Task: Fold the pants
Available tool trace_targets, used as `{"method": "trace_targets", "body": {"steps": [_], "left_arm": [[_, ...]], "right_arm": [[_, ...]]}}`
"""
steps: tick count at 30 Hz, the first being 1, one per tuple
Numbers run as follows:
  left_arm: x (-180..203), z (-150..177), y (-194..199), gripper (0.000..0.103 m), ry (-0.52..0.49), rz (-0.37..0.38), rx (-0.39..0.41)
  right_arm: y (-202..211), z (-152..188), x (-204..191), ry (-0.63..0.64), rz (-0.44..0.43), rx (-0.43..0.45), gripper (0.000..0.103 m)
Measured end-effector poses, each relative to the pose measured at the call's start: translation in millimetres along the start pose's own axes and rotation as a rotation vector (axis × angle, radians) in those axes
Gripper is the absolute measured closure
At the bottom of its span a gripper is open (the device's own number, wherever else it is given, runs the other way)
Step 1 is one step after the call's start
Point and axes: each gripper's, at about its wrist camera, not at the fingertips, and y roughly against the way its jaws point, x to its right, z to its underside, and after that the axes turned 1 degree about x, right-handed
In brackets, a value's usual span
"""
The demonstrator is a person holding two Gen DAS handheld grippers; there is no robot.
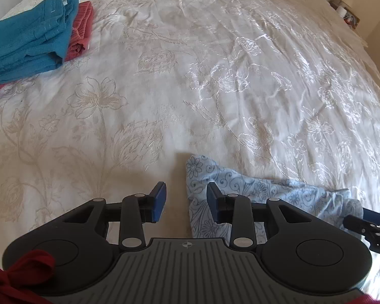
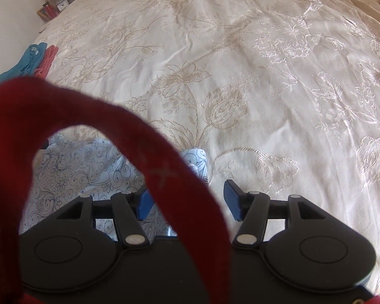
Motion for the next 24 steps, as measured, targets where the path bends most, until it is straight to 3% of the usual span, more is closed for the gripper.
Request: {"method": "trace_targets", "body": {"steps": [5, 11, 24], "left_arm": [[4.2, 33.1, 20.1, 0.068, -0.037, 0.038, -0.025], [19.8, 65.6, 4.7, 0.067, -0.062, 0.073, -0.107], [23.5, 55.3, -33.5, 0.055, -0.035, 0.118, -0.118]], "right_arm": [[6.5, 14.6, -6.2, 0.015, -0.051, -0.038, 0.039], [-10.7, 27.3, -4.1, -0.003, -0.053, -0.116, 0.038], [-33.4, 23.4, 0.8, -0.068, -0.131, -0.124, 0.035]]}}
